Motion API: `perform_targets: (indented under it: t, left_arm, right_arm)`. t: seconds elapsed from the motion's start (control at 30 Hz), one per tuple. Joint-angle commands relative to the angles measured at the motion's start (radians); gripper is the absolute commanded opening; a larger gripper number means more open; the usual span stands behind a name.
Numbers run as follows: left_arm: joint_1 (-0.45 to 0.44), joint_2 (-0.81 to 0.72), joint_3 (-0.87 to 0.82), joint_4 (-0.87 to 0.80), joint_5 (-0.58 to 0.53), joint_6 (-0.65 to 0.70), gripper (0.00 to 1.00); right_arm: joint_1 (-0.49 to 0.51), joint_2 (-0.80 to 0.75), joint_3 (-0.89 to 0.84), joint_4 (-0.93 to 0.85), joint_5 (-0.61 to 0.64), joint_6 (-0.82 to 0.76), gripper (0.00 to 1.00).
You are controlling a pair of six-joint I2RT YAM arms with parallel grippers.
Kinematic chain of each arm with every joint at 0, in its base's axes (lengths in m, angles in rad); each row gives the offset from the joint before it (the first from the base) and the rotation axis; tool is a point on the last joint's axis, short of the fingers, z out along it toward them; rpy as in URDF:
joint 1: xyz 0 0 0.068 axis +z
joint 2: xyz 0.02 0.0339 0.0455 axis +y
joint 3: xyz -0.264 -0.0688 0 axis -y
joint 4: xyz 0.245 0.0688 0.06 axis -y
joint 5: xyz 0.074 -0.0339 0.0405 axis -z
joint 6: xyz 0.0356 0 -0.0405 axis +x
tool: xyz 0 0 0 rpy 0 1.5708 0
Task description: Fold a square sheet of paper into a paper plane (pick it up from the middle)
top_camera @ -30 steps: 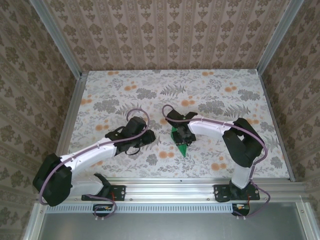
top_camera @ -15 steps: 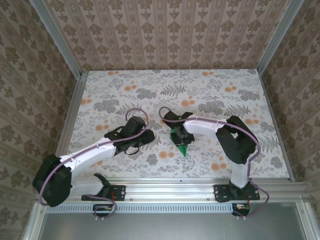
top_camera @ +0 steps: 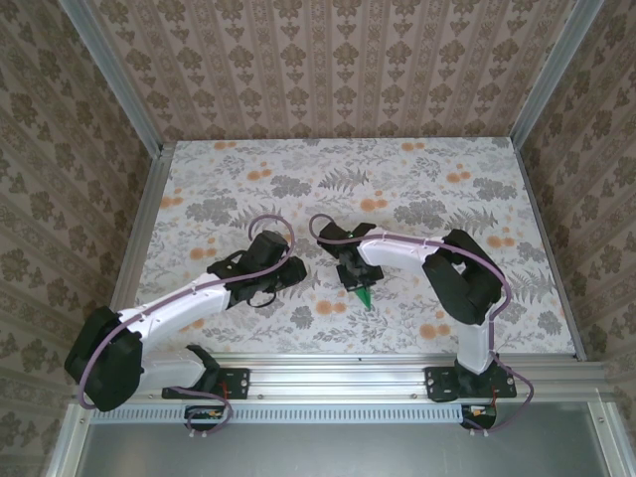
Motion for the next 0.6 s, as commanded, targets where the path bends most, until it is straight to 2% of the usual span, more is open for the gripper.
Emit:
perform_targets:
  t: [0.0, 0.2, 0.33, 0.57]
  left_arm:
    - [0.006, -0.02, 0.01, -0.038, -0.02, 0.026, 0.38]
    - [0.005, -0.036, 0.01, -0.056, -0.034, 0.038, 0.39]
    - [0.005, -0.038, 0.016, -0.072, -0.043, 0.046, 0.39]
    - [0.005, -0.037, 0.026, -0.088, -0.049, 0.057, 0.39]
  right_arm:
    - [-0.039, -0.011, 0.015, 0.006, -0.006, 0.018, 0.17]
    - [-0.045, 0.074, 0.013, 0.035, -0.045, 0.047, 0.23]
    - [-0.043, 0.099, 0.002, 0.052, -0.066, 0.066, 0.16]
    - [-0.052, 0.007, 0.037, 0.033, -0.025, 0.063, 0.08]
